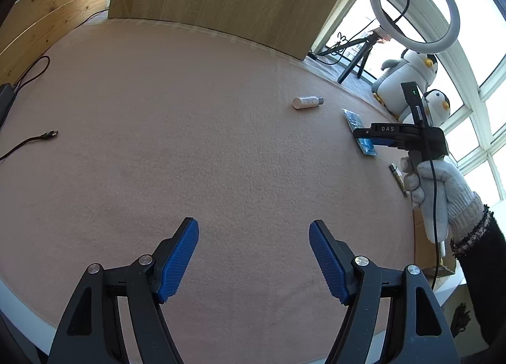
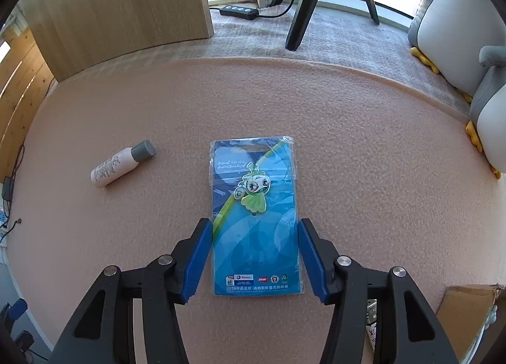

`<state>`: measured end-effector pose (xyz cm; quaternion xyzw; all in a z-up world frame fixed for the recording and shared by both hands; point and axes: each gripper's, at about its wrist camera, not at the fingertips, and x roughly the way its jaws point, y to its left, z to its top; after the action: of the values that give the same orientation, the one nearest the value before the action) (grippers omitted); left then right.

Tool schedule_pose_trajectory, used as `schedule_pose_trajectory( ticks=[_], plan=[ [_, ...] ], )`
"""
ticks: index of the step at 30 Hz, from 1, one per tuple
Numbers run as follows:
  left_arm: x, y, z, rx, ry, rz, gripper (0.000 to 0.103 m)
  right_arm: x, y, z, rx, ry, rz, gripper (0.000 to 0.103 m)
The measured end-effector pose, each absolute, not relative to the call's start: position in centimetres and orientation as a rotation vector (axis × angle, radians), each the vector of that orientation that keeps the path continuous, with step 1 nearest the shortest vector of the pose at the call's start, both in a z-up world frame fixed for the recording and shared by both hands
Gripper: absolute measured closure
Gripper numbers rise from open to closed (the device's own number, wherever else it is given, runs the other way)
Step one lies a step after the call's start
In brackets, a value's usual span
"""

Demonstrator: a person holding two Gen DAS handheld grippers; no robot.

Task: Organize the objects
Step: 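Close the right tool on the blue packet, then carry the blue packet with the right tool into the box and release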

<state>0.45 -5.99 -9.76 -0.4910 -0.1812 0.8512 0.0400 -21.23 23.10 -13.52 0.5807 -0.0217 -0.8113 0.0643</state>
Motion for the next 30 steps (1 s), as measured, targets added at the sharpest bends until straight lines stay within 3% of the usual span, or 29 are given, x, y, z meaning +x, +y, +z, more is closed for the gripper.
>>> schedule_pose_trajectory(
  ticks=[18, 30],
  plan=[
    [-2.8, 1.1, -9.1, -1.433, -0.379, 2.453, 0.027, -8.8, 29.4, -6.3, 1.570, -0.225, -2.655, 0.052],
    [-3.8, 5.6, -8.9, -1.403, -0.289, 2.361, 0.027, -0.8, 37.2, -6.0, 1.641, -0.401, -2.843, 0.052]
  ],
)
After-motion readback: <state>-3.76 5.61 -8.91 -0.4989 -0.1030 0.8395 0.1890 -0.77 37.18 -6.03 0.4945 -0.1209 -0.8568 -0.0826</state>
